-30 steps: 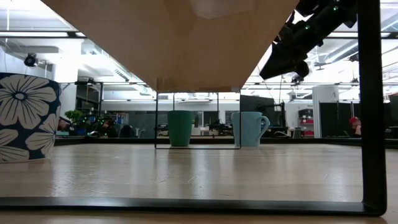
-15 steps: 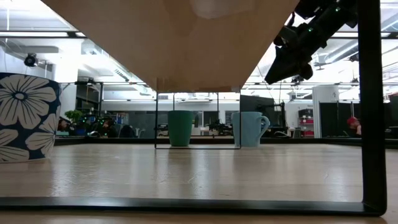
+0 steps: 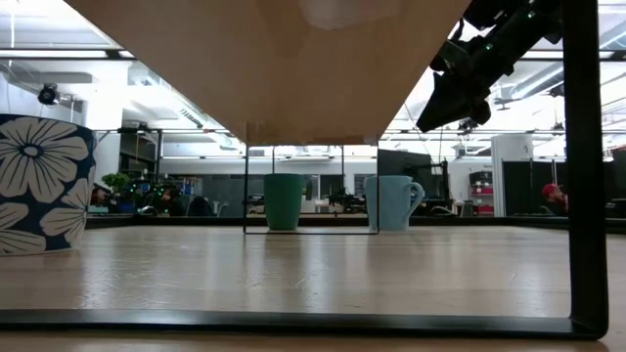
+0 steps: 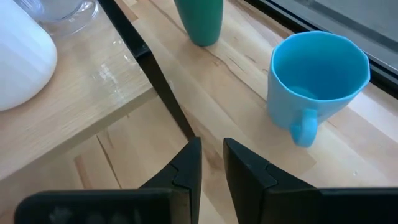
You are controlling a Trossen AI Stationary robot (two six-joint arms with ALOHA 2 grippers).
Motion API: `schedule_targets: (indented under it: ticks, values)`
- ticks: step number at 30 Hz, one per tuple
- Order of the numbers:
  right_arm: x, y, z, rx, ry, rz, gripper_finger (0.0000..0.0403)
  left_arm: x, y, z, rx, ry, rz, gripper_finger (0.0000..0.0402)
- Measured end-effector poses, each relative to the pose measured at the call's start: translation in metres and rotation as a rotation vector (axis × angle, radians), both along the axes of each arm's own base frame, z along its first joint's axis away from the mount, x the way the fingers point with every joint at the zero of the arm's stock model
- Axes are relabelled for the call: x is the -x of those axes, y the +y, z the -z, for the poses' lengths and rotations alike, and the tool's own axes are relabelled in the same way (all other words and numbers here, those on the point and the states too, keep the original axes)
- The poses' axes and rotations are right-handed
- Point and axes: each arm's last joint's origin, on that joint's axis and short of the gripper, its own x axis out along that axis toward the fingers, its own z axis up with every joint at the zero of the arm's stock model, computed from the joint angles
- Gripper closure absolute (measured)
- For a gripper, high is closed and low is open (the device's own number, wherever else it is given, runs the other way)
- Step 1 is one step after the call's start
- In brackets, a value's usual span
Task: Stack small to large cups/mugs on shelf
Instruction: Put the orange mug on the shelf, then put the light blue mug on the shelf
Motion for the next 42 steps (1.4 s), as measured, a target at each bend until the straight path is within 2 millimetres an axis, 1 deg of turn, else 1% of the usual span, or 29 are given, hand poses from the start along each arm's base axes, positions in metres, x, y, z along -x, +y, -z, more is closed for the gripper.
schedule_targets:
  ticks: [11,24,29,33,36,39,42]
  values:
    - [-0.001,0.001,0.0,-0.031,-0.01,-0.038,0.0342,0.002,0.001,-0.001,0.028,-0.008,-0.039,0.0347]
    - [-0.001,0.001,0.0,-0.045,-0.018,-0.029,0.0342,0.002,0.001,-0.001,0.034,-0.008,-0.038,0.0287]
    - [-0.001,0.002,0.0,-0.054,-0.021,-0.026,0.0342,0.004,0.001,-0.002,0.028,-0.001,-0.019,0.0273]
    - [-0.001,0.002,0.0,-0.058,-0.022,-0.042,0.0342,0.012,0.003,-0.004,0.02,0.04,-0.012,0.0272]
    - [-0.001,0.002,0.0,-0.044,-0.017,-0.055,0.0342,0.022,0.006,-0.011,0.023,0.077,-0.008,0.0272]
    - [-0.001,0.002,-0.001,-0.04,-0.022,-0.056,0.0342,0.035,0.009,-0.022,0.031,0.111,-0.025,0.0272]
    - [-0.003,0.001,-0.002,-0.02,-0.037,-0.068,0.0342,0.049,0.013,-0.039,0.037,0.129,-0.045,0.0272]
